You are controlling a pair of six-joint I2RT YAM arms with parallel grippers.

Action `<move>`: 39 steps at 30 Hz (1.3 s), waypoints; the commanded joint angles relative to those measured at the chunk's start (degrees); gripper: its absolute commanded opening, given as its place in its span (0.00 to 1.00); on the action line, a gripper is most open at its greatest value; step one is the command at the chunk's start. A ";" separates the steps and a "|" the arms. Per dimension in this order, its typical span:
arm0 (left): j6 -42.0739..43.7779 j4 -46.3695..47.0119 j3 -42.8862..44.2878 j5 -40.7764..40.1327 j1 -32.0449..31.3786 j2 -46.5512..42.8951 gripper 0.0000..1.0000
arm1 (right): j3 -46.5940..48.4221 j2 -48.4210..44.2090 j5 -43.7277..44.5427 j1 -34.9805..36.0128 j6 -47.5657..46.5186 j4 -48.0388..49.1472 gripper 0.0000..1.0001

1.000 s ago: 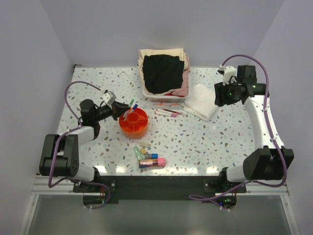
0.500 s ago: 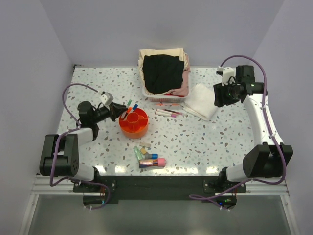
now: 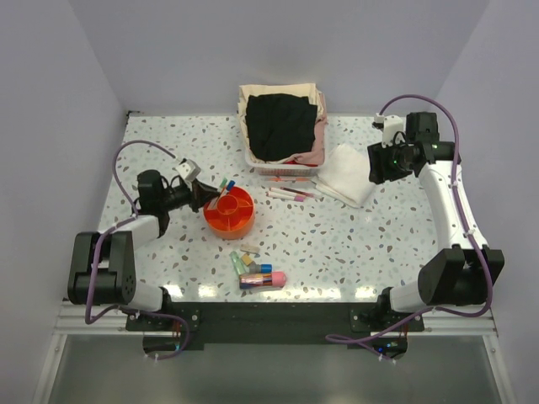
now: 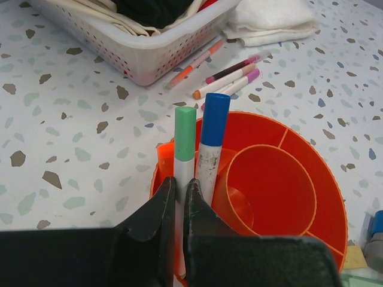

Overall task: Sort the stationery into containers
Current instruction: Place the pen in the storage box, then pick up the pen from the center of the board.

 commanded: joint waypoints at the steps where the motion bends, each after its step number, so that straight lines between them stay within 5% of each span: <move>1: 4.01 -2.65 0.37 -0.45 0.50 -2.82 0.00 | 0.07 -1.14 0.05 -0.29 -0.19 0.30 0.54; 6: 3.75 -2.66 0.37 -0.01 0.51 -3.00 0.13 | 0.33 -0.70 -0.39 -0.20 -0.10 0.39 0.54; 8: 2.53 -2.66 0.63 0.26 0.50 -3.79 0.28 | 0.77 -0.52 -0.39 -0.20 -0.10 0.21 0.55; 13: -1.24 0.50 4.14 0.61 0.59 -8.79 0.36 | 1.56 -0.17 -0.74 -0.20 0.16 0.56 0.55; 21: -1.96 -8.35 25.75 9.46 -0.63 -7.84 0.56 | 0.69 -0.08 -2.49 -0.20 1.92 3.54 0.55; 23: 5.39 -15.62 33.28 10.89 -4.58 -4.68 0.59 | 0.16 -0.17 -3.28 -0.20 2.53 4.34 0.55; 26: 24.10 -46.30 46.53 9.32 -12.22 2.16 0.60 | -0.37 -0.69 -4.07 -0.20 2.89 5.40 0.55; 32: 52.33 -88.36 75.63 -3.59 -26.38 22.11 0.51 | -1.16 -3.68 -5.57 -0.28 2.01 6.36 0.55; 35: 56.92 -95.71 81.14 -9.13 -30.42 28.54 0.47 | -1.51 -5.87 -5.75 -0.20 3.06 7.50 0.55; 39: 58.07 -93.28 79.04 -17.04 -35.08 31.79 0.43 | -4.40 -9.04 -5.66 -0.20 7.10 9.70 0.55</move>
